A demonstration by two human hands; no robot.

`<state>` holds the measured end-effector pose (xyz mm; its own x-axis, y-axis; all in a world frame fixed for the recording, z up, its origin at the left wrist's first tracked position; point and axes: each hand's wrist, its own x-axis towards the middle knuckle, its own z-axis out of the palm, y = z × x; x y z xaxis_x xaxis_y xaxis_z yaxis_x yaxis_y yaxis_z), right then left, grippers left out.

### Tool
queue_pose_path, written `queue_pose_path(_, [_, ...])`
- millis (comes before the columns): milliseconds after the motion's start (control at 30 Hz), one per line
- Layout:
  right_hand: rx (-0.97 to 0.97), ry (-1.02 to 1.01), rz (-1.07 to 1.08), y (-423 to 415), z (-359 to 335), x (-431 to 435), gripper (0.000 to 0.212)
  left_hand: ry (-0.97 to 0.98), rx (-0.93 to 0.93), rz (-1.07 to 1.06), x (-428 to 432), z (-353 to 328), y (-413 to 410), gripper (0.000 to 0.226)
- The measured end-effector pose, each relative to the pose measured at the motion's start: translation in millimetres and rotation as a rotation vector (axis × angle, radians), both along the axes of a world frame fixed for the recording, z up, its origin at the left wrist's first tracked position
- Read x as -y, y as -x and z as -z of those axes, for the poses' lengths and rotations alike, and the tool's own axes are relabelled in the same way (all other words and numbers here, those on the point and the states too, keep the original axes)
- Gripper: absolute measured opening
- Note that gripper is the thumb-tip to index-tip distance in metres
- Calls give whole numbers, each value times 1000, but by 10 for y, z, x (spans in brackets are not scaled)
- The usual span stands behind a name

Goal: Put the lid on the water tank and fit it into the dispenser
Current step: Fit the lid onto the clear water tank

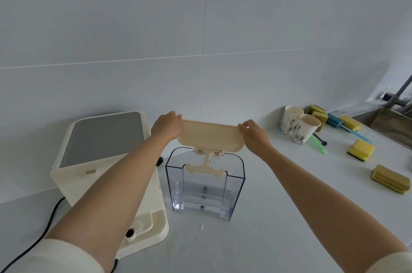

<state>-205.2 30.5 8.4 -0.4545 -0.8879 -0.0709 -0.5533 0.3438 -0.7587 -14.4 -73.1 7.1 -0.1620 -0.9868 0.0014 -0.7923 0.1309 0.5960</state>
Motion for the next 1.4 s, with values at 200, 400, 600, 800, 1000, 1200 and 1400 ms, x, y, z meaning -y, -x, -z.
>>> queue_pose_path(200, [-183,9,-78,29,1,-52,35,35,-24,81,-30,-76,-67,43])
queue_pose_path(400, [-387,2,-185,13,-34,-220,42,43,-23,144,-179,-113,-208,38])
queue_pose_path(600, [-566,42,-281,-62,29,-465,40,122,80,131,-458,-9,-308,40])
queue_pose_path(800, [-687,-14,-348,-116,99,-648,40,177,219,106,-690,73,-318,43])
queue_pose_path(1000, [-846,-61,-408,-154,201,-748,39,160,326,146,-807,193,-368,43])
queue_pose_path(1200, [-939,-107,-461,-200,239,-790,38,241,422,165,-871,318,-414,32])
queue_pose_path(1400, [-921,-133,-451,-262,253,-804,39,281,372,143,-912,442,-404,40])
